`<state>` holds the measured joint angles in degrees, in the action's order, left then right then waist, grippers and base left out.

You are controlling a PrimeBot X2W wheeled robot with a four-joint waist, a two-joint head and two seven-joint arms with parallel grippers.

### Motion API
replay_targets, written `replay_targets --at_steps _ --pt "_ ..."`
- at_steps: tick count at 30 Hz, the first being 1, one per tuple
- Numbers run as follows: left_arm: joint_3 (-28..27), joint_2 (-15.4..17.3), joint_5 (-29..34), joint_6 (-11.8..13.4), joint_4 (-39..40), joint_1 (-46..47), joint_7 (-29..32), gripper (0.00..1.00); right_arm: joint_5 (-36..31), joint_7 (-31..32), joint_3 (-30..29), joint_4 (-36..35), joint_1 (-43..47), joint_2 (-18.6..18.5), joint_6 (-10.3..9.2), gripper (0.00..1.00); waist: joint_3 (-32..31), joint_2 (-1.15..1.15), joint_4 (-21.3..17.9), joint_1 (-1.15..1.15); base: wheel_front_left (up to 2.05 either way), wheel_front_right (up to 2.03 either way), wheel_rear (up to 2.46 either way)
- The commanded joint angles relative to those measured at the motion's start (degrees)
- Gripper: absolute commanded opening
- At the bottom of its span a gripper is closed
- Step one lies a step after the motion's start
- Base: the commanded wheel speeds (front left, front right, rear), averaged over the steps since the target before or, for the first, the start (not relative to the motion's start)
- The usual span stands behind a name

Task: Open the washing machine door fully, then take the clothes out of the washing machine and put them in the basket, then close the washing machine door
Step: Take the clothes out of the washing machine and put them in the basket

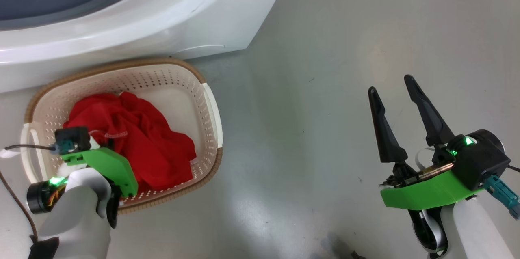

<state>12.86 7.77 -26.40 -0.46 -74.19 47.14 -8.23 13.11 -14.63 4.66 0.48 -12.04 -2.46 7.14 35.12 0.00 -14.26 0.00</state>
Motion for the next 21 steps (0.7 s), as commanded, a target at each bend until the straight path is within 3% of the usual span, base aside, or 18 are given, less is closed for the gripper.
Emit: replay_targets --at_steps 1,3,13,21 --pt "-1.11 2.01 -0.54 0.59 0.34 -0.29 -0.73 0.21 0.55 -0.37 1.37 -1.15 -0.02 -0.42 0.35 1.0 0.1 0.0 -0.03 0.0 0.0 0.0 0.0" --pt "-1.0 2.08 -0.61 0.82 0.32 -0.36 -0.65 1.0 0.59 -0.37 1.39 -1.03 -0.15 -0.42 0.35 1.0 0.07 0.0 0.05 0.0 0.0 0.0 0.0" --pt "-1.74 1.4 -1.86 1.61 0.27 -1.84 -5.23 1.0 0.46 -0.37 0.98 -0.62 0.0 -0.42 0.35 1.0 -1.97 0.0 1.04 0.0 0.0 0.0 0.0" --pt "-3.43 0.03 -3.75 0.6 1.2 -3.22 -6.57 1.0 0.2 -0.37 0.55 -0.43 0.44 -0.42 0.35 1.0 -4.52 0.0 3.21 0.0 0.0 0.0 0.0"
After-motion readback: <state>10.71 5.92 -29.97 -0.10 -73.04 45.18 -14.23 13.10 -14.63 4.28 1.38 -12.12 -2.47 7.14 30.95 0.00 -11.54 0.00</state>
